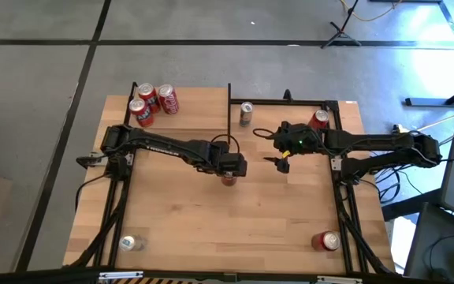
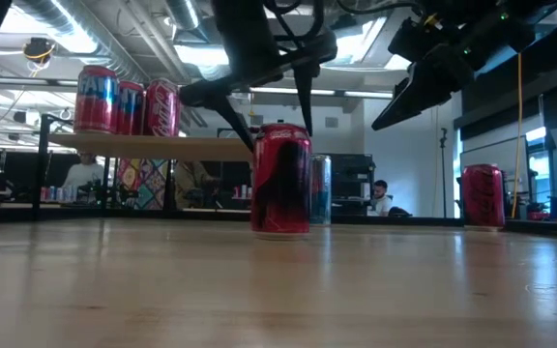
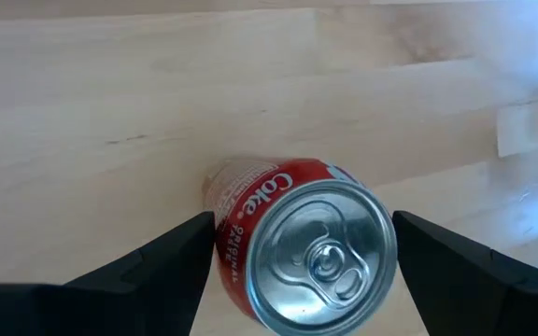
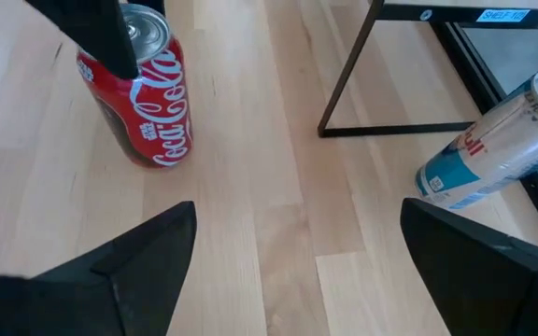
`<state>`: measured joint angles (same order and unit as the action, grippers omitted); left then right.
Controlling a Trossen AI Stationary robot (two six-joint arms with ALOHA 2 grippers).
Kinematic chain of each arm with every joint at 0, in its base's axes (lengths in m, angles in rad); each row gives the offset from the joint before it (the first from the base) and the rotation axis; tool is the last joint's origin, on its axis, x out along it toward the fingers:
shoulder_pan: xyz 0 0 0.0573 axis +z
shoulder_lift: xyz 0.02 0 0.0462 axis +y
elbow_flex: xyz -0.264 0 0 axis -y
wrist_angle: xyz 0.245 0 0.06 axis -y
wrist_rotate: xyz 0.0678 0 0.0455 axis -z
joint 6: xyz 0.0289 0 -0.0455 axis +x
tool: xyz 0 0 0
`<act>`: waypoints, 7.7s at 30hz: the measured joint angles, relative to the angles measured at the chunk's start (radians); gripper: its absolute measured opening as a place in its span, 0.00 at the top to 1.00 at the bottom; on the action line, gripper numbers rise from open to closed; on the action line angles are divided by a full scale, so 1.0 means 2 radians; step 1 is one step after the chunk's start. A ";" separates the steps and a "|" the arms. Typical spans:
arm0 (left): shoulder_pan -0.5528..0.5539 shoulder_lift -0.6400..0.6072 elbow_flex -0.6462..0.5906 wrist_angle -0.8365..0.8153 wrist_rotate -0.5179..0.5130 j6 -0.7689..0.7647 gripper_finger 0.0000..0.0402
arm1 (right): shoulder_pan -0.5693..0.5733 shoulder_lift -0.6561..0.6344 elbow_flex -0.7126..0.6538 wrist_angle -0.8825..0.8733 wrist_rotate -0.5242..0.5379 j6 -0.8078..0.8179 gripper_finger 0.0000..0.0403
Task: Place canned beverage on shelf
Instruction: Put the red-white soda can on the shelf aligned with the other red-white soda can, then put the top blue soda can on the shelf
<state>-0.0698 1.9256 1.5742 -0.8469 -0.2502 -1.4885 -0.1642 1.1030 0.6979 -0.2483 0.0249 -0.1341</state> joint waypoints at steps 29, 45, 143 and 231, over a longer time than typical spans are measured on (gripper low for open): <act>-0.001 -0.003 0.080 -0.056 0.086 0.345 0.23 | 0.000 0.004 0.000 0.000 -0.022 0.012 0.09; 0.010 -0.001 0.087 -0.091 0.086 0.304 0.03 | 0.000 0.030 0.000 0.010 -0.022 0.015 0.09; 0.415 -0.304 0.057 -0.334 0.180 0.841 0.34 | -0.088 0.030 0.085 0.031 -0.001 0.117 0.09; 0.202 -0.373 -0.038 -0.011 0.154 0.652 0.17 | -0.133 0.066 0.086 0.054 0.028 0.118 0.09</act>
<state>0.3336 1.1800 1.4984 -0.8687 0.0583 -0.1836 -0.4302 1.2346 0.8696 -0.1404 0.0806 0.1024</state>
